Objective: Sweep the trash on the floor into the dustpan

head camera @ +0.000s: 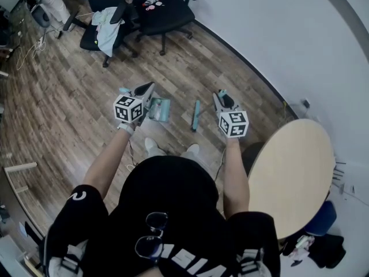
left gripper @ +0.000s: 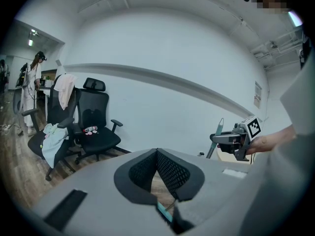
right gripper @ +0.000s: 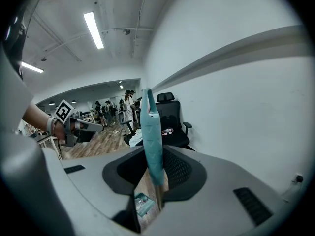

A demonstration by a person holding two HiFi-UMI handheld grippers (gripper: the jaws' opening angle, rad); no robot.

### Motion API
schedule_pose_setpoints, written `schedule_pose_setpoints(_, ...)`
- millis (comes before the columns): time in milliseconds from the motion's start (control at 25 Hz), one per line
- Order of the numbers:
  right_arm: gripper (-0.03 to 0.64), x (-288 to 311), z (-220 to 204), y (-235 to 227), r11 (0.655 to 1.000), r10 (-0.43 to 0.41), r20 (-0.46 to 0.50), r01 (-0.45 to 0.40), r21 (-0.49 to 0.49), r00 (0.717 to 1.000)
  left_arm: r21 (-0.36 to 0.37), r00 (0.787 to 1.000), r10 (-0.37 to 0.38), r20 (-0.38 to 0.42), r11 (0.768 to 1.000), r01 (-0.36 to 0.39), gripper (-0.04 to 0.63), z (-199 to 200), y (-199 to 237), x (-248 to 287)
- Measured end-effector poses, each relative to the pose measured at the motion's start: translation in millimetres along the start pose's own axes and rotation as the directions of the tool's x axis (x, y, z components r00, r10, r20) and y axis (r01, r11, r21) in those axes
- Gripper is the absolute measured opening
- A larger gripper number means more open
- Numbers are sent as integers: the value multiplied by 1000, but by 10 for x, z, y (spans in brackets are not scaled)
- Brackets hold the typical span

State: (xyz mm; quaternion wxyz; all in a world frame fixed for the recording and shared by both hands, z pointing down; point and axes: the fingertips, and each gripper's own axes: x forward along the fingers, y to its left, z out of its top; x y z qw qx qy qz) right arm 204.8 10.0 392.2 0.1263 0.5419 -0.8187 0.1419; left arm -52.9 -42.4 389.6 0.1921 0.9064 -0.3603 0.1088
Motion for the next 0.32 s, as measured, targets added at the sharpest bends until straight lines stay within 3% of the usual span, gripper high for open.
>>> schedule_pose_setpoints(320,89,6,-21,-33,1000,2,-11,-1,6,1000,11,1000,8,13,1000,-8,-3,114,33,32)
